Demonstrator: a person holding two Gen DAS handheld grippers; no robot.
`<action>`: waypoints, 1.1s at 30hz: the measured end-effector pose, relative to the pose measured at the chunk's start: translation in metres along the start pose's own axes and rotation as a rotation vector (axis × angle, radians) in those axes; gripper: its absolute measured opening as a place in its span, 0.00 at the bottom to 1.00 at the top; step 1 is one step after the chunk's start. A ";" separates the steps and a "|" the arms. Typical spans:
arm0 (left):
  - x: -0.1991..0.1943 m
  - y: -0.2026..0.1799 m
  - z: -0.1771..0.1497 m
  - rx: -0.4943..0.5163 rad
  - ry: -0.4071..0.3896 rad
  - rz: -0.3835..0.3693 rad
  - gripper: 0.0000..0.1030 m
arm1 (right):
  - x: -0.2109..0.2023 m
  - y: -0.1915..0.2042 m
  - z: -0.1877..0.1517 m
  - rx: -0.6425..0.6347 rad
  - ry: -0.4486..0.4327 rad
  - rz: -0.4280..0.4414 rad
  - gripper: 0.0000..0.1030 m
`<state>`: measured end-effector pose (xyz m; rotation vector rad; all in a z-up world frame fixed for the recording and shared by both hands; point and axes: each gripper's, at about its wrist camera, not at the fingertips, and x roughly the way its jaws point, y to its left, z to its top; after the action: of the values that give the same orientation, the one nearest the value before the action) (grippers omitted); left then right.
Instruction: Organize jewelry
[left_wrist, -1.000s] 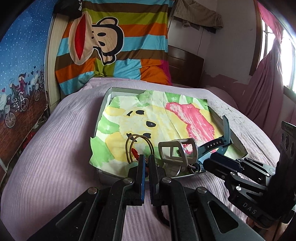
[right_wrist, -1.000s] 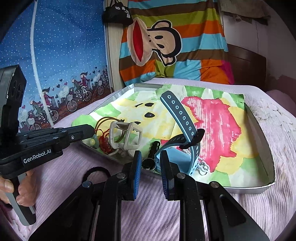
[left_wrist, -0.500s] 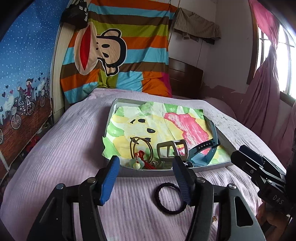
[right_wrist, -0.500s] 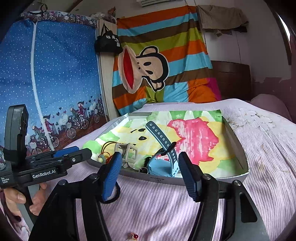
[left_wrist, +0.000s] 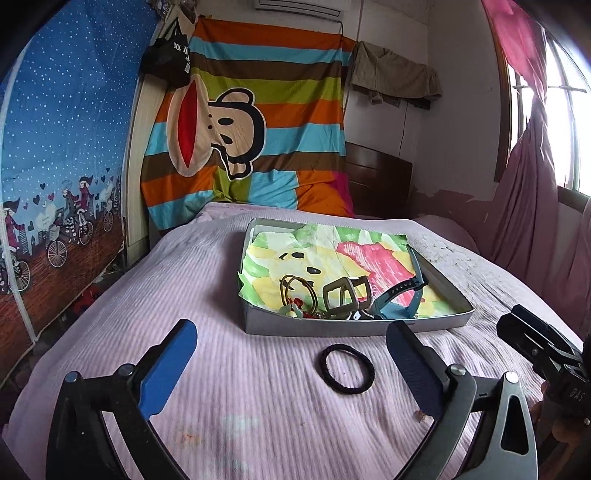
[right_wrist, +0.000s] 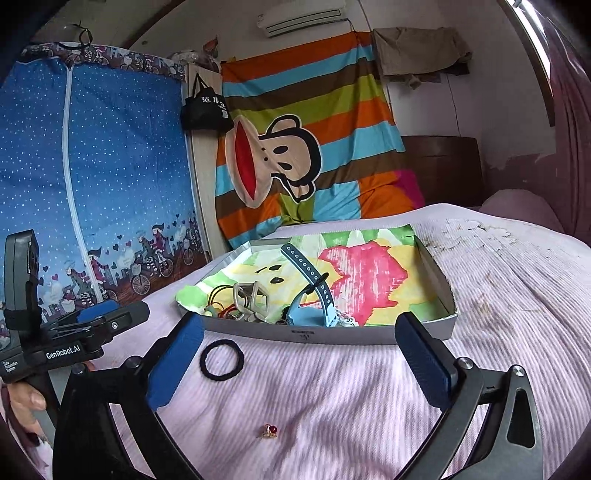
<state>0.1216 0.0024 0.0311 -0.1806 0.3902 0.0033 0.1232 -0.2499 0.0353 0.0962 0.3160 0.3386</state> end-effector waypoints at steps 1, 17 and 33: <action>-0.001 0.000 -0.001 0.005 -0.001 0.004 1.00 | -0.002 0.000 -0.002 -0.003 0.002 -0.001 0.99; -0.017 0.004 -0.023 -0.007 0.028 -0.003 1.00 | -0.021 0.001 -0.028 -0.070 0.043 0.011 0.99; 0.011 0.000 -0.034 0.014 0.207 -0.041 1.00 | 0.021 0.010 -0.057 -0.158 0.301 0.036 0.82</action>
<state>0.1188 -0.0042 -0.0038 -0.1754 0.5929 -0.0592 0.1209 -0.2308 -0.0232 -0.1062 0.5837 0.4135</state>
